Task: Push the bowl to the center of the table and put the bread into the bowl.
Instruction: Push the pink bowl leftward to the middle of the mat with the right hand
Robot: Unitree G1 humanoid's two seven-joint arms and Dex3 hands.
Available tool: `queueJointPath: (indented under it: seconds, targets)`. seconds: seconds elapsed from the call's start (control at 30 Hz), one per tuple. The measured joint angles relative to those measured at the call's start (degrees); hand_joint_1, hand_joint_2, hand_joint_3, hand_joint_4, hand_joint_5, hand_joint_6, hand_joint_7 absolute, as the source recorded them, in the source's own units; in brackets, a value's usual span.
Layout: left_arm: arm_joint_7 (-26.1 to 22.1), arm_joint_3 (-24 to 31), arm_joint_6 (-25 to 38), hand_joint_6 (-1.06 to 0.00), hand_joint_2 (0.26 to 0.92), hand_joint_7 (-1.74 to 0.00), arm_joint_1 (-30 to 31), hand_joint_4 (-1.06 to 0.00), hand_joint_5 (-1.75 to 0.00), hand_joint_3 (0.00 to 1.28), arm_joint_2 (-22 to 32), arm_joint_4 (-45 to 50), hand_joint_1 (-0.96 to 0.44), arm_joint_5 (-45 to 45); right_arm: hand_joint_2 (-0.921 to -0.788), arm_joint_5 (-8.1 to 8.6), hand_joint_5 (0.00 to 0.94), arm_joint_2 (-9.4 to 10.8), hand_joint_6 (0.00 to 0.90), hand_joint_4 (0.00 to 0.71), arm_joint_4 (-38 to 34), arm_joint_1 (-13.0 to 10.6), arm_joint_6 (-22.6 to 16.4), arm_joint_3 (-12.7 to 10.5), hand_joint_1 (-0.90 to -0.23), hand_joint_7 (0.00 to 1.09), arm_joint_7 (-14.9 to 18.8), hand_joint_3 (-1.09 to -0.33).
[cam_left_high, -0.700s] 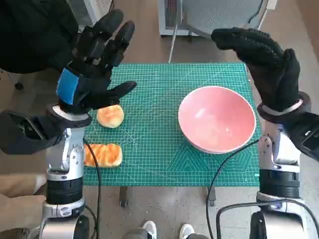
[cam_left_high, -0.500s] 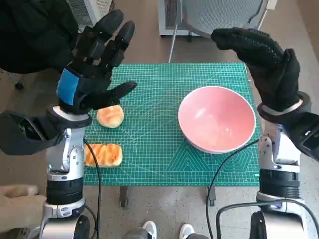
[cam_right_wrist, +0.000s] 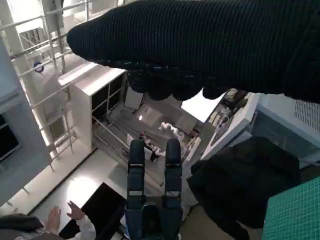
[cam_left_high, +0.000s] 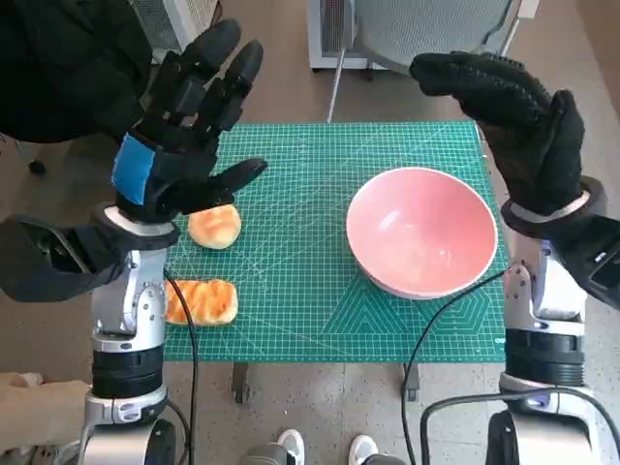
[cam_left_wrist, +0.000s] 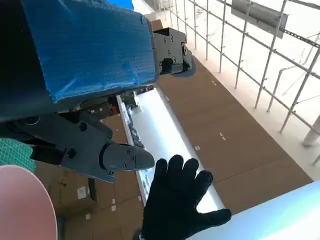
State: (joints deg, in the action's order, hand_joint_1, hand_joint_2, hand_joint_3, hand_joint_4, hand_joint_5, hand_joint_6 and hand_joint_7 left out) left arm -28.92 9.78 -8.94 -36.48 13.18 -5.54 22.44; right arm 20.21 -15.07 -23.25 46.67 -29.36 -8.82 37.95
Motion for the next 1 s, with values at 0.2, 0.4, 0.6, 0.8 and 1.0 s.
queueJointPath:
  seconds: [0.2, 0.4, 0.6, 0.8, 1.0]
  targets:
    - [0.0, -0.1, -1.0, 0.0, 0.92, -0.45, 0.1, -0.1, 0.0, 0.24, -0.3, 0.0, -0.21, -0.1, -0.921, 0.0, 0.002, 0.0, 0.27, 0.23, 0.0, -0.1, 0.2, 0.0, -0.742, 0.0, 0.0, -0.848]
    - [0.0, -0.2, -2.3, 0.0, 0.921, -0.44, 0.6, -0.1, -0.01, 0.23, -0.4, -0.2, -0.21, -0.4, -0.921, -0.04, 0.001, 0.0, 0.271, 0.23, 0.1, -0.1, 0.6, 0.0, -0.742, 0.0, -0.2, -0.844]
    - [0.0, -0.3, -4.2, 0.0, 0.921, -0.46, 0.9, -0.1, 0.0, 0.23, -0.6, -1.2, -0.22, -1.4, -0.921, -0.14, 0.001, 0.0, 0.271, 0.23, 0.2, -0.1, 0.6, 0.0, -0.731, 0.0, -0.5, -0.843]
    - [-0.1, -0.5, -5.9, 0.0, 0.921, -0.47, 0.9, -0.1, 0.0, 0.22, -1.0, -2.6, -0.24, -1.6, -0.921, -0.13, 0.0, -0.1, 0.268, 0.224, -0.5, -0.1, 0.2, -0.3, -0.728, 0.0, -0.5, -0.842]
    - [-0.2, -0.5, -6.8, 0.0, 0.921, -0.47, 0.9, -0.09, 0.0, 0.23, -1.0, -2.9, -0.23, -1.6, -0.921, -0.1, 0.0, -1.5, 0.257, 0.197, -6.2, 0.0, -2.4, -2.4, -0.741, 0.0, -0.1, -0.841]
